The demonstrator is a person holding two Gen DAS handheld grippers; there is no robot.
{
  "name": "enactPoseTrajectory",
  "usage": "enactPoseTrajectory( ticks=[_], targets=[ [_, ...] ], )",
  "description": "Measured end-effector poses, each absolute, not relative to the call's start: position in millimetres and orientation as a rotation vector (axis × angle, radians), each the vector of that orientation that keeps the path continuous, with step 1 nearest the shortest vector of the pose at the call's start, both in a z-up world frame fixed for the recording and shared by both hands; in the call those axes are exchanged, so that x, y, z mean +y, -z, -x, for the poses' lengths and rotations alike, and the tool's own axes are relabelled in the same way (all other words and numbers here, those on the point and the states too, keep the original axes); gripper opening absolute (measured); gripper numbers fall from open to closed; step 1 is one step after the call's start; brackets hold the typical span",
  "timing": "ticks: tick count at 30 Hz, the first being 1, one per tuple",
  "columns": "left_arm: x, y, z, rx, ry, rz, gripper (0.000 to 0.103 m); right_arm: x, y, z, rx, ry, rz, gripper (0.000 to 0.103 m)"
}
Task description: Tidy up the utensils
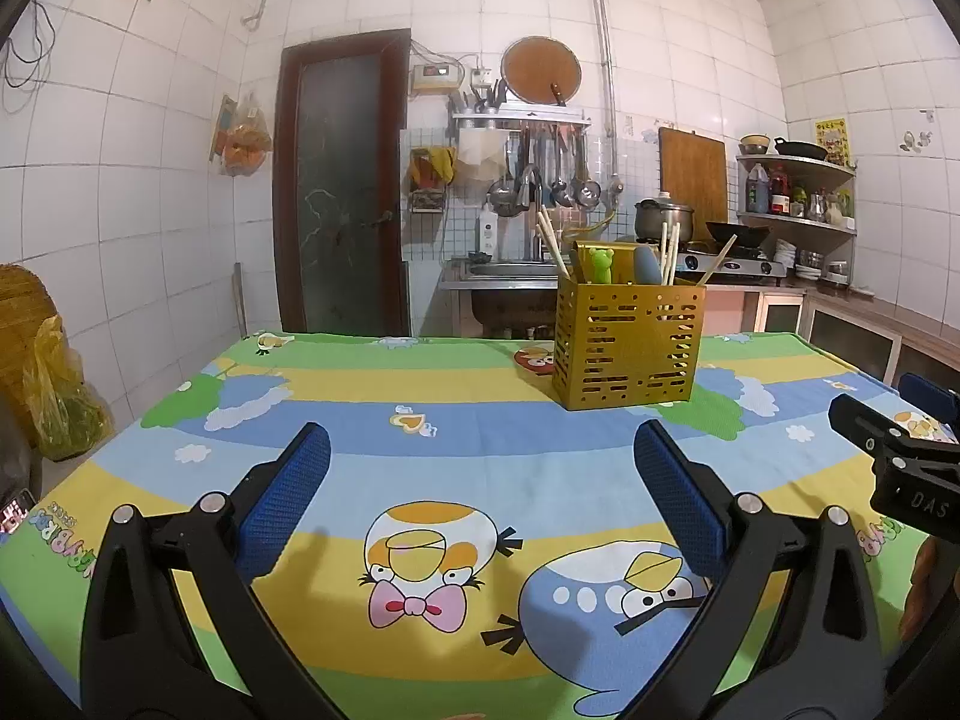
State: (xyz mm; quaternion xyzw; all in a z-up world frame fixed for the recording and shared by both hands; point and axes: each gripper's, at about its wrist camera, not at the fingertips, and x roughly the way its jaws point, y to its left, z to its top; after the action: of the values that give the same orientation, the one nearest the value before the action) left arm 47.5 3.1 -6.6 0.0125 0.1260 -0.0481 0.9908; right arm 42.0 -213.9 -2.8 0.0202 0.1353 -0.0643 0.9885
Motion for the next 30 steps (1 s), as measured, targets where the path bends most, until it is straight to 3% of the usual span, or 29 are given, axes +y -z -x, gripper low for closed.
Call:
enactPoseTrajectory(
  ticks=[30],
  targets=[
    [4.3, 5.9, -50.9, 0.266, 0.099, -0.013, 0.098, -214.1, 2.4, -41.0, 0.274, 0.133, -0.038, 0.098]
  ],
)
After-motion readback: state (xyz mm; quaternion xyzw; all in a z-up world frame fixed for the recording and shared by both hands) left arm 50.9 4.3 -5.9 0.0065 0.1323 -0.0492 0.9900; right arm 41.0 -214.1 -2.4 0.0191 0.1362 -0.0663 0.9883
